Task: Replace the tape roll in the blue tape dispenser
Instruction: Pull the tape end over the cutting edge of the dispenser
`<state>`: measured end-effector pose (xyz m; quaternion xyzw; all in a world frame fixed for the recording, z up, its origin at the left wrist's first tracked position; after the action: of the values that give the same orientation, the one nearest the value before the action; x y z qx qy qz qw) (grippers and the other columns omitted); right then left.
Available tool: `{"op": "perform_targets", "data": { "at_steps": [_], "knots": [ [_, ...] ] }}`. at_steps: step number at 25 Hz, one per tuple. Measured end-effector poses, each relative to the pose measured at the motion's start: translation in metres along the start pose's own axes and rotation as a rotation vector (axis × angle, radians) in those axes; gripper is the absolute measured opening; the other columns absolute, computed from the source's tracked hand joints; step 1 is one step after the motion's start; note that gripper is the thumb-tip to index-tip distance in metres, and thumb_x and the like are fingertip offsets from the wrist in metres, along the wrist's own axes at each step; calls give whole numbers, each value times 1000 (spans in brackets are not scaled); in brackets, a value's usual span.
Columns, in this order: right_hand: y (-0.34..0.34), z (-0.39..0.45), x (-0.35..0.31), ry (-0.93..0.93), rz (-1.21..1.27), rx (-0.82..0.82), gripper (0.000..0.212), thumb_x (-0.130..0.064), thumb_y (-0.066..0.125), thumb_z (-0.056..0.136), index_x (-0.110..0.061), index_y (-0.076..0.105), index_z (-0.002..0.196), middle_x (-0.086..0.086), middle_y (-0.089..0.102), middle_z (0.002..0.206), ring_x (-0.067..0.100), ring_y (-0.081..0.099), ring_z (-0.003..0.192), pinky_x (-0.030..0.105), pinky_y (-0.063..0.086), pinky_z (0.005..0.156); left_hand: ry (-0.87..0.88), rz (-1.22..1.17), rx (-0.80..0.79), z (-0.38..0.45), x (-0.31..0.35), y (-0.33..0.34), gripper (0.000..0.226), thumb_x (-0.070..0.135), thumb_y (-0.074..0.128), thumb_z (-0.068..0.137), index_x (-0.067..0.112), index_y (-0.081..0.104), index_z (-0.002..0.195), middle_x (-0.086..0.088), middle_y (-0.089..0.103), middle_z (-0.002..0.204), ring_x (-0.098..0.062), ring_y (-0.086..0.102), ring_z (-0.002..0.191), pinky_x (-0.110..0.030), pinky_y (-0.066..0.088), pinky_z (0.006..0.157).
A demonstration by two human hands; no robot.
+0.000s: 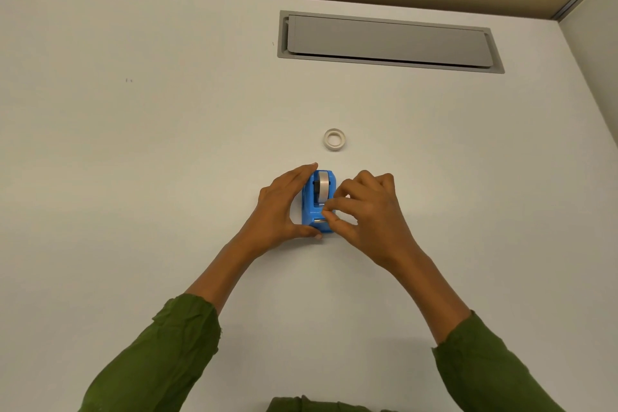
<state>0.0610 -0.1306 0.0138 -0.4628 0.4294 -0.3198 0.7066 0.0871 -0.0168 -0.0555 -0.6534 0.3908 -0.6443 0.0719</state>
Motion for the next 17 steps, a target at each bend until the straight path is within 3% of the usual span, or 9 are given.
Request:
{"op": "perform_targets", "data": {
  "at_steps": [3, 11, 17],
  "knots": [
    [-7, -7, -1, -37, -14, 143, 9, -26, 65, 81, -17, 69, 81, 0, 67, 80, 18, 45, 81, 35, 28, 73, 9, 5, -1, 0, 0, 0, 101, 38, 80, 61, 28, 19, 141, 6, 28, 150, -12, 27, 136, -25, 18, 105],
    [-4, -26, -12, -104, -117, 296, 14, -25, 63, 84, -15, 66, 76, 0, 68, 77, 18, 45, 84, 42, 28, 73, 10, 20, 0, 1, -3, 0, 100, 42, 79, 62, 31, 18, 141, 7, 27, 151, -11, 25, 136, -24, 16, 105],
    [-8, -34, -25, -251, -259, 405, 11, -16, 71, 79, -13, 67, 70, -1, 68, 69, 18, 43, 81, 37, 25, 69, 13, 27, -3, 1, -4, 1, 100, 41, 78, 63, 31, 17, 141, 8, 25, 151, -9, 24, 136, -23, 14, 104]
  ]
}}
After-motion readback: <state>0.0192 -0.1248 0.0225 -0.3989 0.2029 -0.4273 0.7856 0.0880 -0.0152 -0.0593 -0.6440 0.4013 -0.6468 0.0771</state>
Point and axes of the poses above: each hand's wrist, its own z-axis towards the middle knuckle, its own y-axis out of the palm, x = y × z, the point moved 8 cm from there along z, towards the middle knuckle
